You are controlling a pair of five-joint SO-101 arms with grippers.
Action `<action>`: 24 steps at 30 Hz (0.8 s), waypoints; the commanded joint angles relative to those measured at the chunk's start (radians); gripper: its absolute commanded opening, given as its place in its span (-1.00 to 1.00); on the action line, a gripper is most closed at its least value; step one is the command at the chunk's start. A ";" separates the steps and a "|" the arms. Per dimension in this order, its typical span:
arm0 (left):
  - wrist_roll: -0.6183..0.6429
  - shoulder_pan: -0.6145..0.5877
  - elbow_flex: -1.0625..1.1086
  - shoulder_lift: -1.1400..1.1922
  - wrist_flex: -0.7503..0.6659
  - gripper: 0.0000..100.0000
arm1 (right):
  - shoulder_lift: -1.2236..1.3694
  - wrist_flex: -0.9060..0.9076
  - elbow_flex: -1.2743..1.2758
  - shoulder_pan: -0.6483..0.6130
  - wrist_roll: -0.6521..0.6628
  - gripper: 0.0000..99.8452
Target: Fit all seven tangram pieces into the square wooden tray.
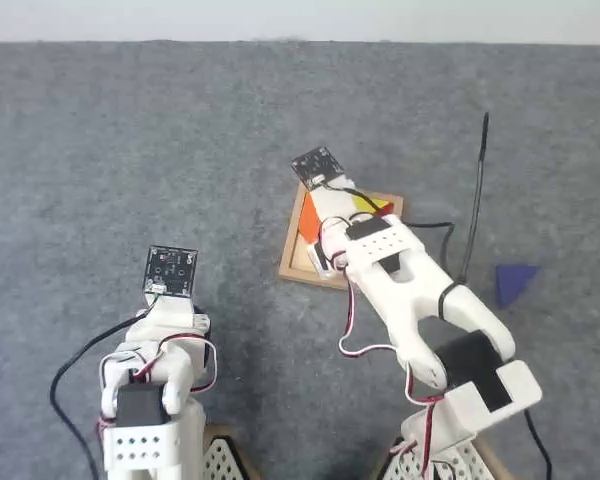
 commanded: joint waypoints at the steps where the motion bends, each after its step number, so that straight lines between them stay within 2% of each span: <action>1: -0.002 0.005 -0.010 -0.017 0.003 -0.96 | -0.008 -0.015 -0.075 0.012 0.015 -0.99; 7: -0.002 0.005 -0.010 -0.017 0.003 -0.96 | 0.012 -0.012 -0.087 0.012 0.017 -0.99; 15: -0.002 0.005 -0.010 -0.017 0.003 -0.96 | -0.045 0.077 -0.098 0.013 0.054 -0.99; 24: -0.002 0.005 -0.010 -0.017 0.003 -0.96 | 0.108 0.090 -0.167 0.015 0.058 -0.99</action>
